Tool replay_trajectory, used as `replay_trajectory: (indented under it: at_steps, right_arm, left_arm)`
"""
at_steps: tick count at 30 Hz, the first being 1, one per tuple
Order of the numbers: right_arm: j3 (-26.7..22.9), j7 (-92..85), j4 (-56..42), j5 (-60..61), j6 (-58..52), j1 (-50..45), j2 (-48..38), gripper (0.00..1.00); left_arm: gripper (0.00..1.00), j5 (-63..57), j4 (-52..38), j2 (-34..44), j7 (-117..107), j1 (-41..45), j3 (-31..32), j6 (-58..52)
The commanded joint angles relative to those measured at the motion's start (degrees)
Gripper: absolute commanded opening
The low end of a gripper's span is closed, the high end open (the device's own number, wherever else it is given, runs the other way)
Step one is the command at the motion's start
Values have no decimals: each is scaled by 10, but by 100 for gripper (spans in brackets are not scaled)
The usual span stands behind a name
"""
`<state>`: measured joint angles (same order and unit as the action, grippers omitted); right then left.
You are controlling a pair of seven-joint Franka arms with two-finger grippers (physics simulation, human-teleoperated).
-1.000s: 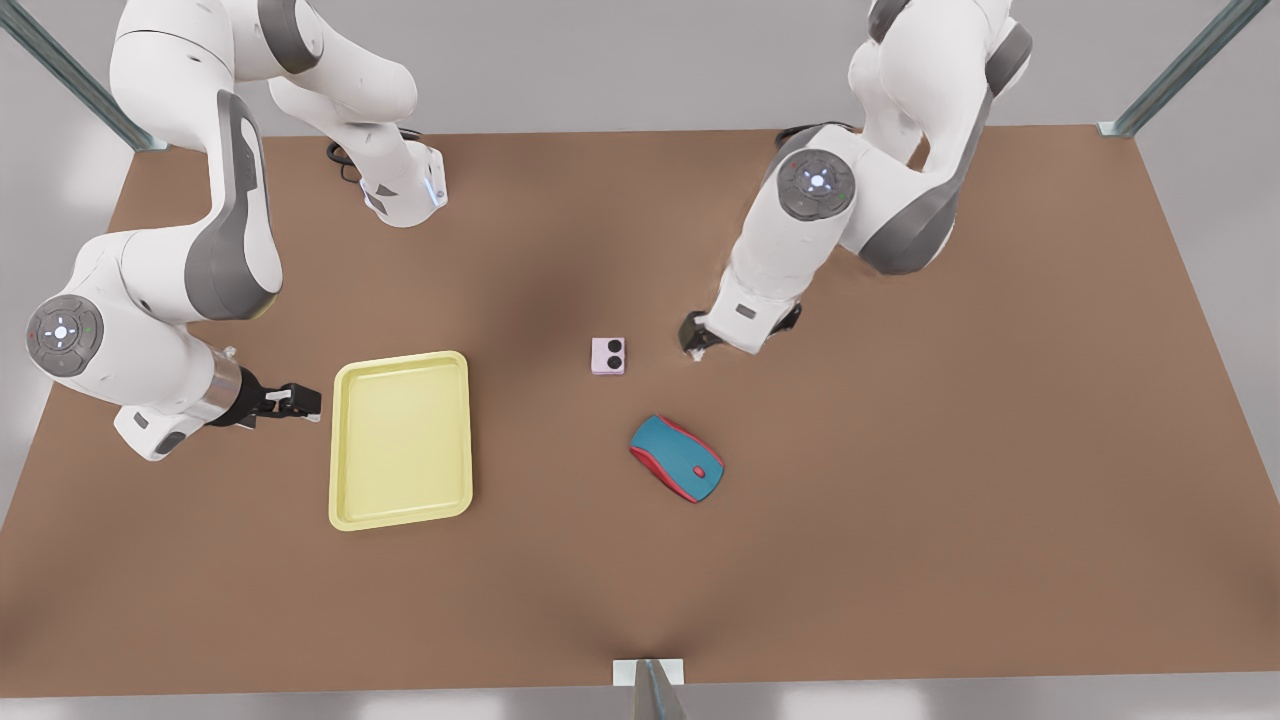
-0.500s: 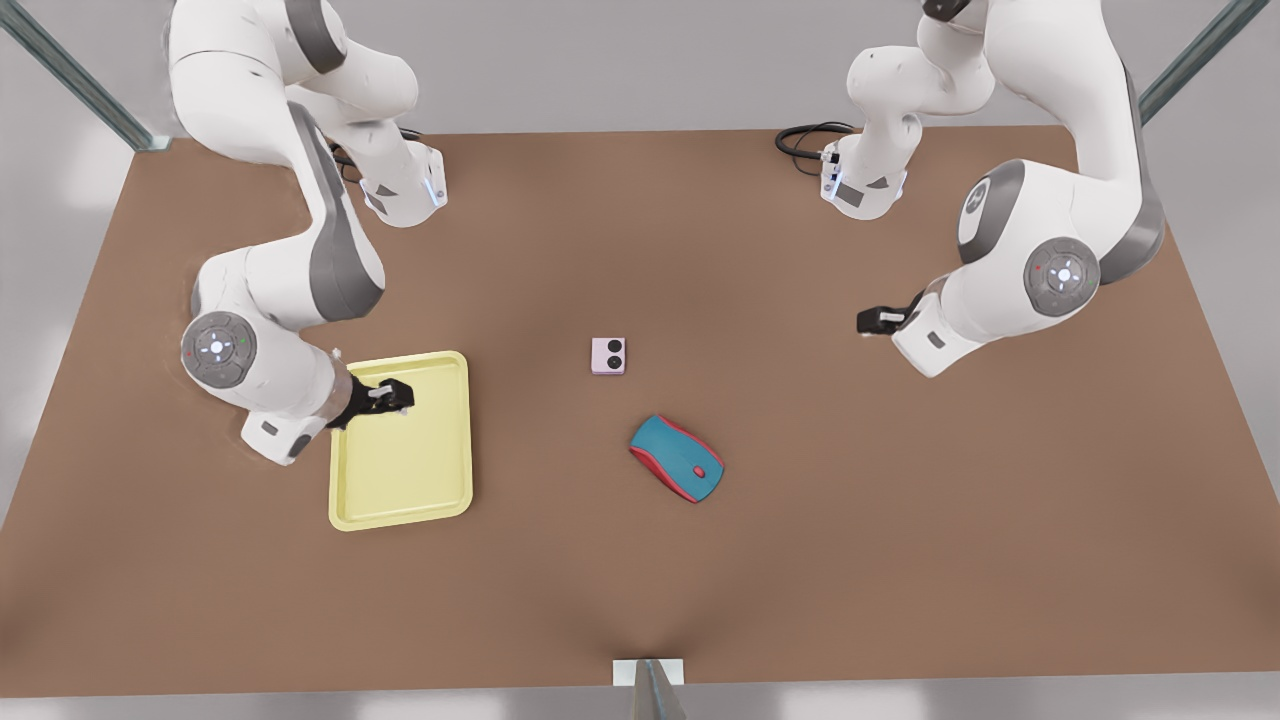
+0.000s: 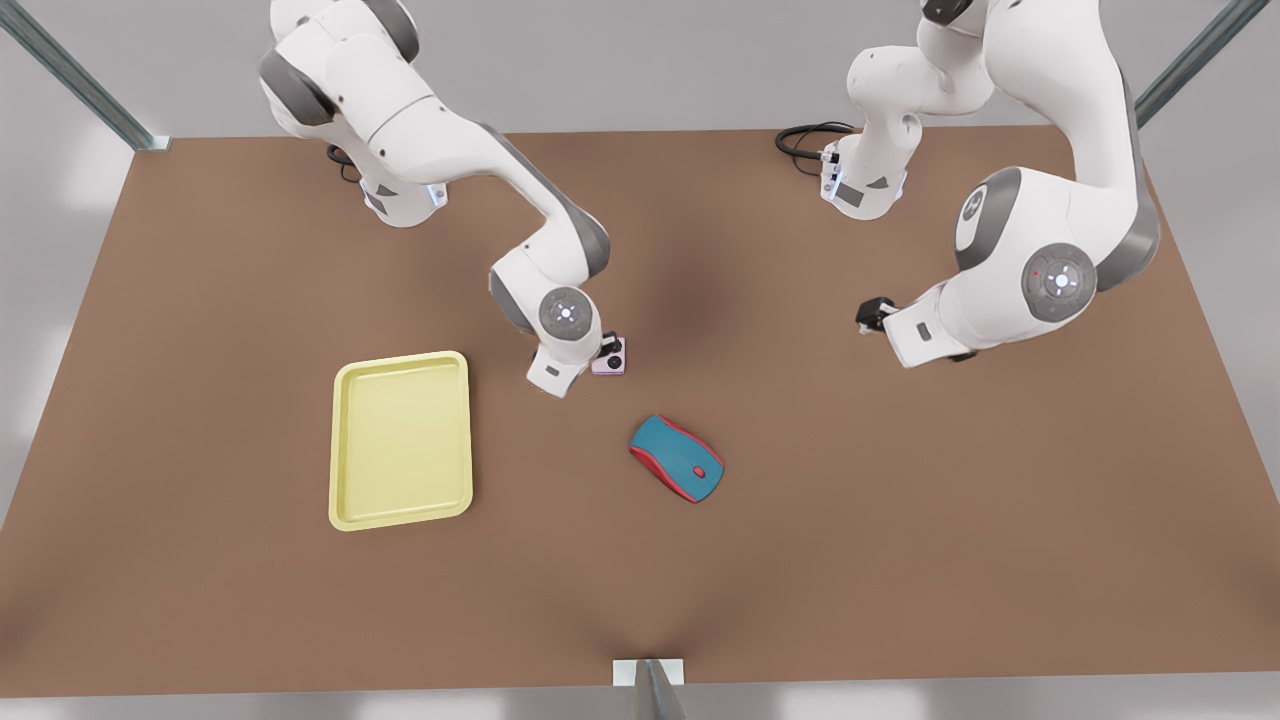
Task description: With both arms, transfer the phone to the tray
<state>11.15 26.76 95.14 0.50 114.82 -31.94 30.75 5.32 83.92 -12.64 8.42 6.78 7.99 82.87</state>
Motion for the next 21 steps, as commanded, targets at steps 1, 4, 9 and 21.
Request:
replay_trajectory:
  at_steps: [1,4,9,21]
  right_arm:
    - [5,289,2,-3,129,-16,30,100]
    - [5,291,-1,-1,161,-29,60,100]
    - [4,249,9,-2,205,-21,83,100]
    - [4,203,77,-6,211,-46,70,100]
  left_arm:
    - [100,-4,-7,-2,144,0,0,3]
    - [100,-22,-22,6,142,-1,-1,-8]
    - [100,-29,-22,2,144,-1,-14,-10]
    - [100,-29,-17,-3,138,-1,-20,-22]
